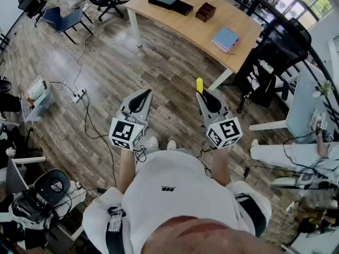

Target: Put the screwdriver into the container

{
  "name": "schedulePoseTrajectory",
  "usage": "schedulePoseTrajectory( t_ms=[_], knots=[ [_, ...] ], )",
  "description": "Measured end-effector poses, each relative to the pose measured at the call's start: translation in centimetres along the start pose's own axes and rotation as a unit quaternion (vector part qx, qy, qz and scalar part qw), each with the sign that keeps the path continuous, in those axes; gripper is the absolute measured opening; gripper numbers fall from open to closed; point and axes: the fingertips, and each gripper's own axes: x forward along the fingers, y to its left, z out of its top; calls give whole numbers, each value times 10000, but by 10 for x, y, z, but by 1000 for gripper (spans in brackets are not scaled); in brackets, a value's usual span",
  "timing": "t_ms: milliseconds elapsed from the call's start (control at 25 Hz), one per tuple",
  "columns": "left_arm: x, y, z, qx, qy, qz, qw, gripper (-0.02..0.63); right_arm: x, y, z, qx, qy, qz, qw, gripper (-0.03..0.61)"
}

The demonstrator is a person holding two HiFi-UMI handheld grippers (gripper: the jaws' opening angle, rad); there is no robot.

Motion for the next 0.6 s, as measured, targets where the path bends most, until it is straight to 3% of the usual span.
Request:
schedulePoseTrajectory(
  t_ms=[240,600],
  knots=[
    [9,-30,-1,32,15,-5,10000,12,-11,-11,-4,31,10,156,9999,57],
    [32,-21,-3,97,18,10,10000,12,3,-26,-13,112,35,176,9998,57]
  ],
)
